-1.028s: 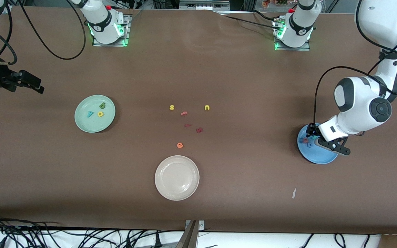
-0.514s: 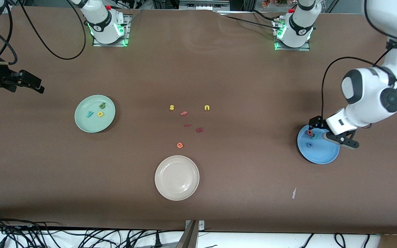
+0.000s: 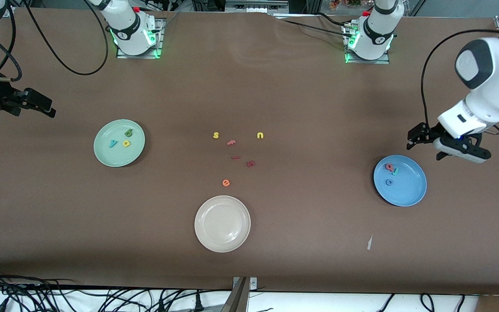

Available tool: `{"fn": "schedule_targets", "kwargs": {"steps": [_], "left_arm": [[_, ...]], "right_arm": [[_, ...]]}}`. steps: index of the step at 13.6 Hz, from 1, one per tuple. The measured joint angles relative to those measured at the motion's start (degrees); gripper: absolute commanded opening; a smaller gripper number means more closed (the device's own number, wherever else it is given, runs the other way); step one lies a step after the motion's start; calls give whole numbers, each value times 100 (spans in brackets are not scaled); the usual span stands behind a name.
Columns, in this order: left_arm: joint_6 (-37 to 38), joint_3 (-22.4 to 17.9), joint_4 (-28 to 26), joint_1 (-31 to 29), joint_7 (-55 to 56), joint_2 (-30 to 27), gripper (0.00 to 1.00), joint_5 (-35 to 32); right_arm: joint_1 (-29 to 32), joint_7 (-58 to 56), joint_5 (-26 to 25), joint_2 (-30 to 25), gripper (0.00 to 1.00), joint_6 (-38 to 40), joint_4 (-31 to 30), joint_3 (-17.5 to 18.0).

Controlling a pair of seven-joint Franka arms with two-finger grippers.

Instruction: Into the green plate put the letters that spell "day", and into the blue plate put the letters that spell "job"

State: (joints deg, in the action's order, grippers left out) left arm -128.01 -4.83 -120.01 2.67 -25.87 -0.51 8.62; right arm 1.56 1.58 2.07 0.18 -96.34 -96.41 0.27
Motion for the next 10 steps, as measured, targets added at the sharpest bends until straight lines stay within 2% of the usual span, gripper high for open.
{"fn": "schedule_targets", "kwargs": {"steps": [2,4,7,10], "left_arm": [[715,6,144,0,0,-399,100,-5],[1513,36,529,-1,109,-661,100,-259],[2599,376,1314,5,850,-748,100,-650],[3614,715,2011,20,1770,-666,100,-720]], "right_arm": [[0,0,0,0,100,0,1,0],[0,-1,0,0,100,0,1,1],[-1,-2,0,0,100,1,1,13],[-1,-3,0,0,100,3,1,18]]}}
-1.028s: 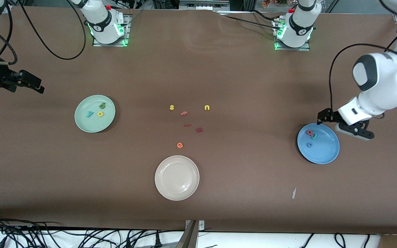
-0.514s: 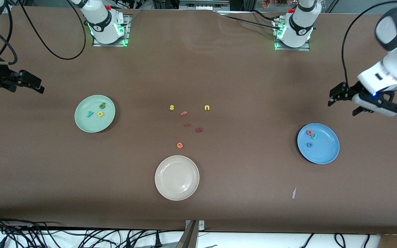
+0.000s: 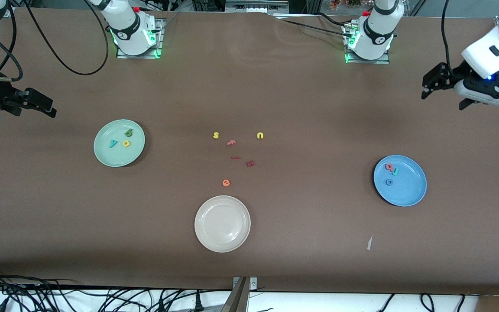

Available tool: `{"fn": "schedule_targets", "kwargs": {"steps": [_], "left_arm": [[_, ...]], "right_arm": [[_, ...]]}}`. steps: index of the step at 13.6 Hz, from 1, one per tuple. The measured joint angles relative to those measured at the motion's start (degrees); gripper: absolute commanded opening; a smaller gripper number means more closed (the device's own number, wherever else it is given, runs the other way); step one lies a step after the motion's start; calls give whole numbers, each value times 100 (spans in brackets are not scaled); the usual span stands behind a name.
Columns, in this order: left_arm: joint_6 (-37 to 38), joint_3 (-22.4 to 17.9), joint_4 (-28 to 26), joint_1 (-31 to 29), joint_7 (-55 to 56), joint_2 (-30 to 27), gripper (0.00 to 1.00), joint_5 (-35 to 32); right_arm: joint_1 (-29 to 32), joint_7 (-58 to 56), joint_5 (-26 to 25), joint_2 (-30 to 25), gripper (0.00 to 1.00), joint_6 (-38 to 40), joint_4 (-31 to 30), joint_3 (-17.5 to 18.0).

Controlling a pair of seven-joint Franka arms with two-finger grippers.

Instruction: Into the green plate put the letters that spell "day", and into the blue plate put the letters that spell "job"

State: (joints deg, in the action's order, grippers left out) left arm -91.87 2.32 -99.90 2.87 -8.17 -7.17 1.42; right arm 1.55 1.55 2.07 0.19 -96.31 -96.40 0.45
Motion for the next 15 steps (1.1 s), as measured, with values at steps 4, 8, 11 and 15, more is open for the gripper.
{"fn": "schedule_targets", "kwargs": {"steps": [4,8,11,15], "left_arm": [[463,183,589,21,944,384,100,-3],[623,125,1101,84,1319,739,100,-3],[714,-26,1402,99,1322,962,100,-3],[733,-172,1439,234,1322,1010,100,-3]], "right_arm": [[0,0,0,0,100,0,0,1],[0,0,0,0,100,0,0,1],[0,0,0,0,100,2,1,2],[0,-3,0,0,100,2,1,6]]}}
